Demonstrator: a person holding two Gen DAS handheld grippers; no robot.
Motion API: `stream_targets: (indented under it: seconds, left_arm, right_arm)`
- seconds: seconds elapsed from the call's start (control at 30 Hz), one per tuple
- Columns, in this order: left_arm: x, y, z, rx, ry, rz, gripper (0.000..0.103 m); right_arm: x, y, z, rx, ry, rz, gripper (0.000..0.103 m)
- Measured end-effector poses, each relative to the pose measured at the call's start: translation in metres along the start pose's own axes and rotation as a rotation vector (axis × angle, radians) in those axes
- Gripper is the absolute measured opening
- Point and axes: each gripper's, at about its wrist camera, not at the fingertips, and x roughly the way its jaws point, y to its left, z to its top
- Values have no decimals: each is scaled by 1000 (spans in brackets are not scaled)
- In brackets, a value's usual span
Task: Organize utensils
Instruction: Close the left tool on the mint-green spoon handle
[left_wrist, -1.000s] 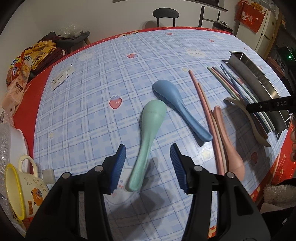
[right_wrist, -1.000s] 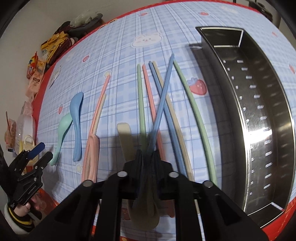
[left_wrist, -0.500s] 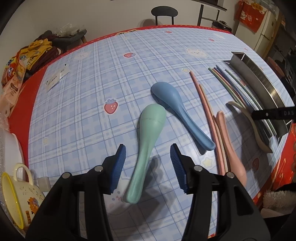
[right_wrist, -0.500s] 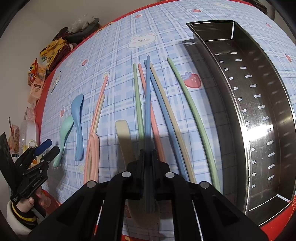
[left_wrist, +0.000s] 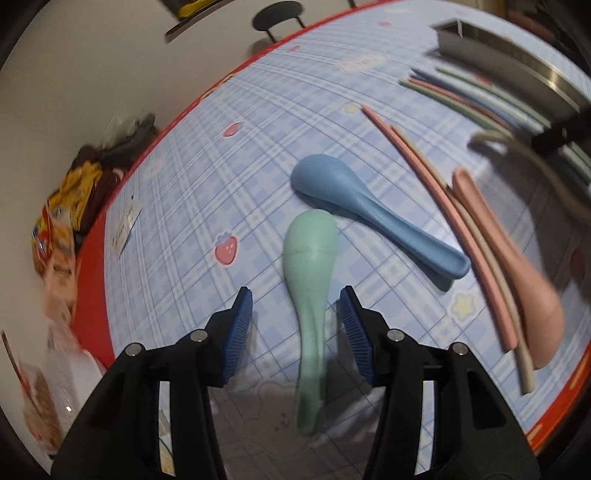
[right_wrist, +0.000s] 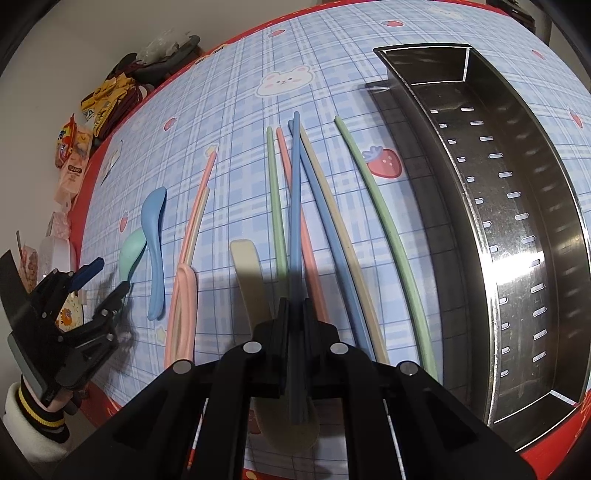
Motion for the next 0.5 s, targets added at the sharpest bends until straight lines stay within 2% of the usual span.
stream_targets:
  seconds: [0.07, 0.13, 0.2, 0.27, 0.37, 0.43, 0.5]
  left_arm:
    - [3, -3, 0, 10, -1, 5, 51]
    - [4, -2, 1, 0, -8, -4, 44]
    - [6, 0, 1, -26, 1, -37, 25]
    - [7, 8, 1, -97, 5, -90, 25]
    - [12, 44, -5, -367, 16, -296, 24]
    - [21, 73, -18, -590, 21, -437, 23]
    - [26, 86, -28, -706, 22, -502, 18]
  right_arm:
    - [0, 0, 0, -2, 0, -1, 7]
    - [0, 0, 0, -3, 0, -2, 7]
    - [-1, -1, 0, -4, 0, -2, 7]
    - [-1, -1, 0, -4, 0, -2, 7]
    - [-1, -1, 0, -4, 1, -2, 7]
    - [-1, -1, 0, -2, 1, -1, 7]
    - [-1, -1, -1, -2, 1, -1, 7]
